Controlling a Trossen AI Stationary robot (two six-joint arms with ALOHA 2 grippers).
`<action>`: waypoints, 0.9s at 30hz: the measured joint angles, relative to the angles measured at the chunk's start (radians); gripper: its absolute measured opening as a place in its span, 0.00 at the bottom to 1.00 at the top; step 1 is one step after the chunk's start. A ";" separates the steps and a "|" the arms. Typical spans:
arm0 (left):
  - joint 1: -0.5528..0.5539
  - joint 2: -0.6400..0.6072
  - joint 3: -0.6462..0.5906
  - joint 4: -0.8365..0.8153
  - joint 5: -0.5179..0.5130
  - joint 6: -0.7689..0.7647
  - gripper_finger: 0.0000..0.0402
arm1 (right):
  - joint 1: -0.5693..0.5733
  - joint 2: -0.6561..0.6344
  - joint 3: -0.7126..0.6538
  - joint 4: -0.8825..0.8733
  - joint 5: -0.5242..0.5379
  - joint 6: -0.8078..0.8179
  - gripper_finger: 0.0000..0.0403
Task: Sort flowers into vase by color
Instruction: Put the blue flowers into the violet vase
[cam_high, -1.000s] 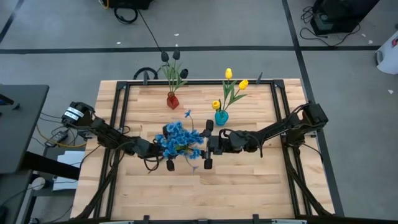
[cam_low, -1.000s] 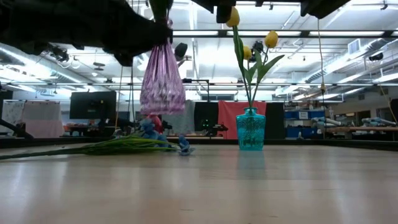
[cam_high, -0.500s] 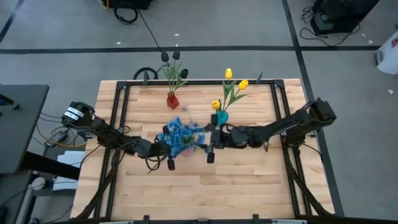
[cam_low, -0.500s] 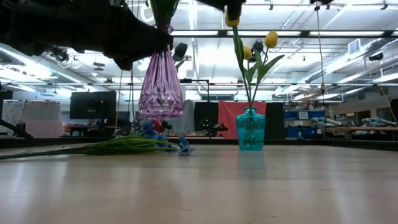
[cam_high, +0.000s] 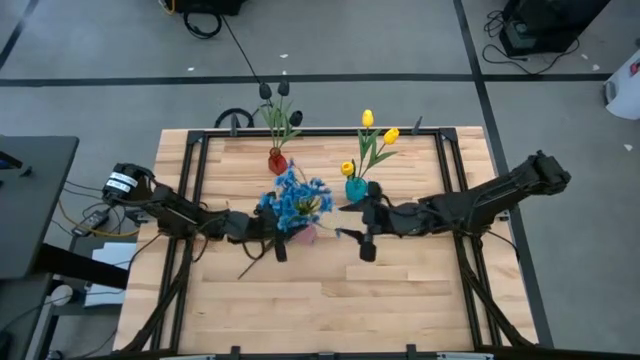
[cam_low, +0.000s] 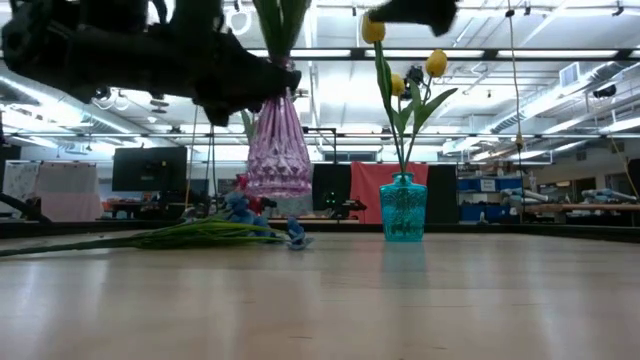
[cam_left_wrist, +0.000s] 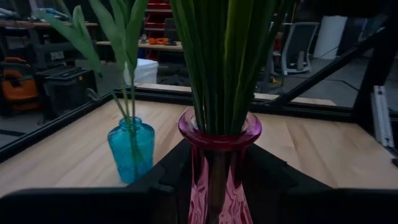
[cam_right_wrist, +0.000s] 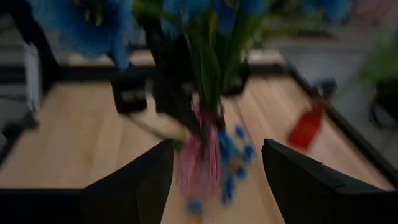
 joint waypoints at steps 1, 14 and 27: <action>0.010 0.012 0.010 0.001 0.007 0.002 0.29 | 0.006 -0.014 0.000 -0.056 0.015 0.029 0.63; 0.135 0.229 0.206 0.073 0.199 0.006 0.29 | 0.050 -0.204 -0.182 -0.363 0.124 0.344 0.62; 0.148 0.425 0.375 0.081 0.256 -0.026 0.29 | 0.050 -0.495 -0.428 -0.363 0.115 0.567 0.62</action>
